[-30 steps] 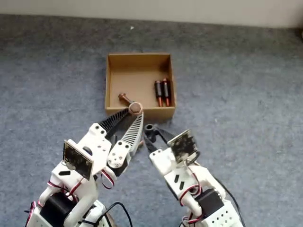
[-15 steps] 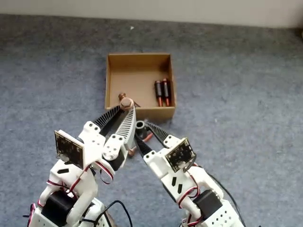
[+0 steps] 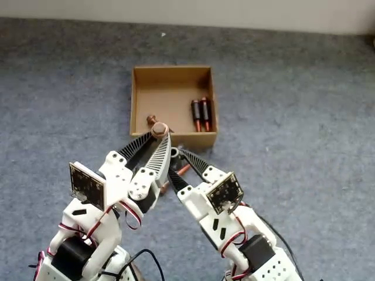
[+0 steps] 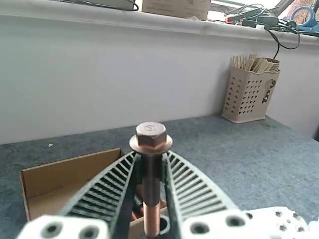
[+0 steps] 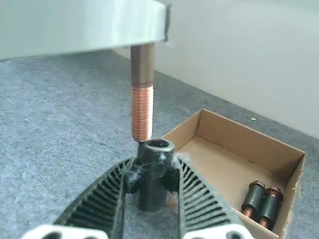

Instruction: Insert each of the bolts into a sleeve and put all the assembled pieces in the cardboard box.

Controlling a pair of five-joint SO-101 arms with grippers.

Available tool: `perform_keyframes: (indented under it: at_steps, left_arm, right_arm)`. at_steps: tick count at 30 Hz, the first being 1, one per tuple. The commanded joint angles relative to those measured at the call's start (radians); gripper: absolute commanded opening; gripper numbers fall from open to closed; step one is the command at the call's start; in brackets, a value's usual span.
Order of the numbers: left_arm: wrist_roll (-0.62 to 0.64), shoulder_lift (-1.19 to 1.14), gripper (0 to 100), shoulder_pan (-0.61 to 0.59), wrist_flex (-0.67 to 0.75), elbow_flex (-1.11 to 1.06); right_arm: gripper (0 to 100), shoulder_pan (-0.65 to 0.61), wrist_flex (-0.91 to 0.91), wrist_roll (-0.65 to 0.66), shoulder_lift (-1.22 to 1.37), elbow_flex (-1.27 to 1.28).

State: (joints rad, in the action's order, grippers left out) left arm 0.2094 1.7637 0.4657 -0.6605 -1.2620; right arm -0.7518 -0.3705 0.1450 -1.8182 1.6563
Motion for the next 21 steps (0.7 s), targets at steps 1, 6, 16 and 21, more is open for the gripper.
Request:
perform_keyframes:
  at_steps: [1, 6, 16, 21]
  left_arm:
    - [0.008, 0.01, 1, 0.018, 0.028, 0.024]
    - [0.006, 0.01, 1, 0.018, 0.032, 0.013]
    - [0.006, 0.01, 1, 0.019, 0.032, 0.008]
    - [0.006, 0.002, 1, 0.019, 0.032, 0.008]
  right_arm:
    - [0.5, -0.013, 0.038, 0.012, -0.019, -0.018]
    - [0.5, -0.015, 0.038, 0.012, -0.019, -0.018]
    - [0.5, -0.015, 0.038, 0.014, -0.019, -0.008]
    - [0.5, -0.015, 0.038, 0.014, -0.019, -0.008]
